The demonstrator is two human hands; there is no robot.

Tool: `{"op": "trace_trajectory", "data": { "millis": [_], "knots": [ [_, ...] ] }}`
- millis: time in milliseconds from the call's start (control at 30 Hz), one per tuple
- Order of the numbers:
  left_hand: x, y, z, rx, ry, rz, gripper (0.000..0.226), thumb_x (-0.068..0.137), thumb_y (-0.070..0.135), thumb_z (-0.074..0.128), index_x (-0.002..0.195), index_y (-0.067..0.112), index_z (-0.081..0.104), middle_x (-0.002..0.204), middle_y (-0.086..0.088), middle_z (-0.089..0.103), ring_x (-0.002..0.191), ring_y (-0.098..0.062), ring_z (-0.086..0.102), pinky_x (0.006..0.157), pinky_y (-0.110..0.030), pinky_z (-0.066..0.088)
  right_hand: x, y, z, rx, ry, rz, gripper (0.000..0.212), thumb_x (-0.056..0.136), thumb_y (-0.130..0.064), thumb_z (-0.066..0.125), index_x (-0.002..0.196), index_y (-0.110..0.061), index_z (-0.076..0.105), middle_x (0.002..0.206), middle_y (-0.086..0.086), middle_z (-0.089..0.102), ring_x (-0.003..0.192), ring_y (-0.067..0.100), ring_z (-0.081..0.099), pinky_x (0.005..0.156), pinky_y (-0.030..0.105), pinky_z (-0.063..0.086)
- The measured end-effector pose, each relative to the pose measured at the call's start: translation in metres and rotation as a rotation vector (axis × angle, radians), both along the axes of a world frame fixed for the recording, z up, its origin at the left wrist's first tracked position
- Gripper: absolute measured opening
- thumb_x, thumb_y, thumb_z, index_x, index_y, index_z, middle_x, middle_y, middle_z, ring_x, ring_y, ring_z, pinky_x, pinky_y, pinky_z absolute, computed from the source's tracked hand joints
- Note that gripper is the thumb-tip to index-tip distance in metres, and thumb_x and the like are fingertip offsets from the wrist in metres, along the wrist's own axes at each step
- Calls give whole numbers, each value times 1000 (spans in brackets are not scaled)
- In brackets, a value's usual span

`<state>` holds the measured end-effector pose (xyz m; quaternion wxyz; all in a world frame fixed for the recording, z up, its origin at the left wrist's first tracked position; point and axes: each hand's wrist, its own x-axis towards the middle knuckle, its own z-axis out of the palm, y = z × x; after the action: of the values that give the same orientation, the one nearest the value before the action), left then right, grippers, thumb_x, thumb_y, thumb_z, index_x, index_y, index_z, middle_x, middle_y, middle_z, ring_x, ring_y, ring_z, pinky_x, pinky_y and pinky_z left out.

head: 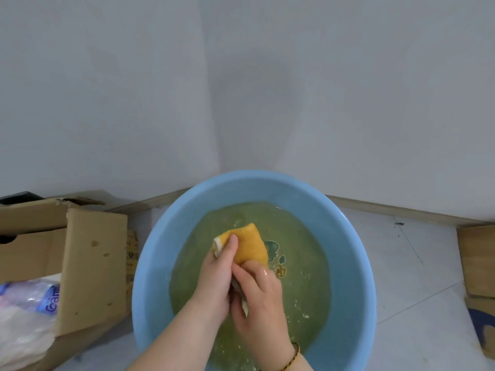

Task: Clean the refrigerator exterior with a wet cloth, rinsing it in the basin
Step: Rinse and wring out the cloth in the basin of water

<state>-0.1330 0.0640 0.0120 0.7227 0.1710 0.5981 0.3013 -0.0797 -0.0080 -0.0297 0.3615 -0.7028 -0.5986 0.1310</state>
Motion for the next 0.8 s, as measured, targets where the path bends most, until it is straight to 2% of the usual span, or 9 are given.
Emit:
{"op": "trace_trajectory", "data": {
  "millis": [100, 167, 267, 333, 400, 500, 567, 633, 800],
  "knots": [
    [-2, 5, 2, -32, -78, 14, 37, 87, 45, 44, 96, 13, 60, 80, -7, 69, 74, -21, 65, 59, -31, 51, 7, -14, -9, -39, 15, -188, 76, 63, -39, 56, 132, -24, 26, 133, 3, 38, 131, 10, 27, 108, 35, 26],
    [-5, 5, 3, -74, -115, -39, 54, 85, 57, 33, 88, 15, 67, 75, -6, 72, 77, -21, 65, 63, -34, 48, 10, -19, -14, -179, 133, -203, 99, 56, -52, 62, 137, -33, 9, 142, -8, 30, 135, 5, 19, 107, 46, 24],
    [-6, 2, 9, -124, -242, -134, 81, 84, 66, 21, 57, 11, 74, 66, -10, 72, 62, -20, 70, 65, -35, 45, 16, -14, -11, -325, 472, -107, 105, 41, -80, 66, 129, -57, 13, 128, -34, 26, 116, -8, 39, 101, 21, 35],
    [-9, 4, 6, -161, -248, -198, 71, 89, 56, 31, 57, 6, 70, 61, -12, 70, 61, -24, 68, 66, -35, 44, 24, -10, -16, -242, 312, -29, 74, 48, -79, 64, 111, -46, 44, 106, -25, 52, 95, -7, 46, 78, 8, 40],
    [-14, 9, 3, -173, -253, -312, 40, 84, 38, 48, 70, 4, 64, 66, -12, 68, 73, -26, 62, 71, -34, 45, 36, -7, -23, -77, -28, -41, 44, 52, -40, 86, 77, -23, 53, 69, -5, 59, 73, 7, 40, 61, 12, 33],
    [-25, 12, -5, -223, -363, -602, 42, 56, 30, 74, 92, 9, 69, 95, -12, 67, 90, -28, 61, 77, -44, 50, 58, 1, -26, 54, -261, -67, 37, 45, -7, 83, 63, -8, 51, 64, 10, 58, 73, 17, 39, 69, 22, 36],
    [-30, 9, -9, -340, -480, -800, 69, 43, 32, 88, 106, 17, 64, 105, -10, 64, 96, -28, 63, 69, -47, 56, 70, 9, -15, 116, -323, 2, 23, 58, -10, 69, 70, -8, 50, 68, 10, 61, 72, 17, 42, 66, 25, 39],
    [-29, 7, -11, -384, -500, -1066, 75, 46, 40, 87, 108, 14, 54, 101, -6, 62, 86, -20, 68, 56, -31, 57, 80, 17, -5, 148, -501, 133, 17, 64, -12, 50, 78, -15, 42, 65, 3, 60, 64, 16, 47, 60, 25, 36],
    [-9, 10, -12, -83, 86, -1513, 22, 77, 27, 69, 87, 19, 51, 77, 3, 60, 62, -7, 56, 45, -16, 42, 90, 26, 2, -12, -779, 395, 47, 62, -23, 51, 108, -28, 56, 54, -5, 52, 40, 12, 46, 40, 16, 33]
  ]
}}
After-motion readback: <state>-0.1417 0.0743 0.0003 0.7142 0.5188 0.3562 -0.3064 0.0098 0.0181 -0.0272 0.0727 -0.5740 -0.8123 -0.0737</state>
